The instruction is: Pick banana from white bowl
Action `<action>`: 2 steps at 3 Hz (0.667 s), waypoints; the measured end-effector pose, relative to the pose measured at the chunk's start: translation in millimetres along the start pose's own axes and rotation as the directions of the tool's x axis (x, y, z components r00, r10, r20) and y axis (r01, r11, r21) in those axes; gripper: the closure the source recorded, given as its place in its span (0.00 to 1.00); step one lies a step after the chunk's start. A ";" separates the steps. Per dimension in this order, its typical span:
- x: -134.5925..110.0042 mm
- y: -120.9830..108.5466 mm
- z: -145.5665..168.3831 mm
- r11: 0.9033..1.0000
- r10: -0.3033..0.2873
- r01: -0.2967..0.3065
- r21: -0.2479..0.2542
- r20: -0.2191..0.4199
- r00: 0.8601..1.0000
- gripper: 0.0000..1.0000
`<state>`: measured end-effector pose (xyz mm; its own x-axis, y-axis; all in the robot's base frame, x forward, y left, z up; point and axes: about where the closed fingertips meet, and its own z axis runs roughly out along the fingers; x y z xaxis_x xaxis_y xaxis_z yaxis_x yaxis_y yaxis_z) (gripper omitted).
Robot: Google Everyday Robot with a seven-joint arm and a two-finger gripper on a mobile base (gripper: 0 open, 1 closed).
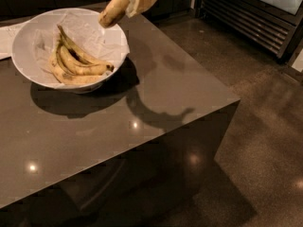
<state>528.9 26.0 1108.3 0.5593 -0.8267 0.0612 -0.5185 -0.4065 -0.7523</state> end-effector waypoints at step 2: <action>4.4 24.6 5.6 0.998 0.055 -0.055 0.020 0.009 0.998 1.00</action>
Offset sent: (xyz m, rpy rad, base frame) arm -0.0026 -0.0215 -0.0453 0.0711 0.0281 -0.0570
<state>522.1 14.6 1086.4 0.5358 -0.8442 0.0137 -0.5358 -0.3525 -0.7672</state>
